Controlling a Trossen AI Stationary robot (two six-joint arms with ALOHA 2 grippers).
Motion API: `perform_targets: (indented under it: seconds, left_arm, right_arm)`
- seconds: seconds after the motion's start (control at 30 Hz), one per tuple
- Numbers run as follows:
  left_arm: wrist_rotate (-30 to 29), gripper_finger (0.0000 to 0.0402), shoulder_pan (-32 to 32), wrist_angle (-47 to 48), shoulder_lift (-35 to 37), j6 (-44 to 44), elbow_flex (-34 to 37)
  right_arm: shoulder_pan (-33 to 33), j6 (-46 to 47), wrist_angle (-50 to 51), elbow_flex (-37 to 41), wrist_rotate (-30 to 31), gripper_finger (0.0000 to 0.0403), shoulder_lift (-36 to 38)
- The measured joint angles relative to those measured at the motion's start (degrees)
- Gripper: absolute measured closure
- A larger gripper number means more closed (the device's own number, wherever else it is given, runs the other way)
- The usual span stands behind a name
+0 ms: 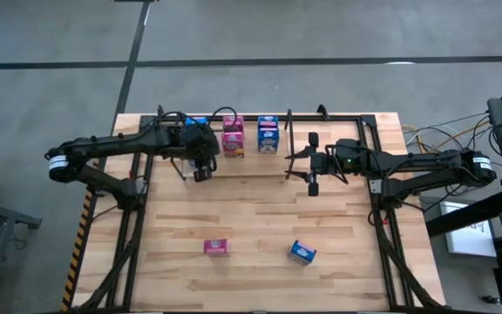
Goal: Stack cereal on shelf
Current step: Put the light blue cereal box on the shelf aligned with the light blue cereal box, then put the blue cereal box on the shelf aligned with the blue cereal box
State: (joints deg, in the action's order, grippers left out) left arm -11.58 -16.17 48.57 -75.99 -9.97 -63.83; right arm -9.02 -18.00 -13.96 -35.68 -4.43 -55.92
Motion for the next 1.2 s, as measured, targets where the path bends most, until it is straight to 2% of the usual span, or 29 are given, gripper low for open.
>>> perform_targets:
  seconds: [0.43, 0.7, 1.07, 1.2]
  left_arm:
    - [0.0, 0.0327, -0.01, 0.81, 0.18, 1.36, 0.0]
    - [0.13, 0.0327, 1.76, -1.69, 3.71, 1.77, 0.01]
    - [3.11, 0.0327, 11.17, -15.08, 10.92, 0.99, 4.43]
    - [3.11, 0.0327, 13.85, -23.67, 14.52, -1.84, 7.38]
  right_arm:
    - [0.0, 0.39, 0.02, 0.0, 0.0, 0.022, 0.02]
    - [0.0, 1.58, 0.07, 0.0, 0.01, 0.022, 0.02]
    - [0.01, 9.66, -0.02, 0.0, -0.03, 0.022, 0.01]
    - [0.89, 12.44, 0.0, -0.13, 0.05, 0.022, 0.0]
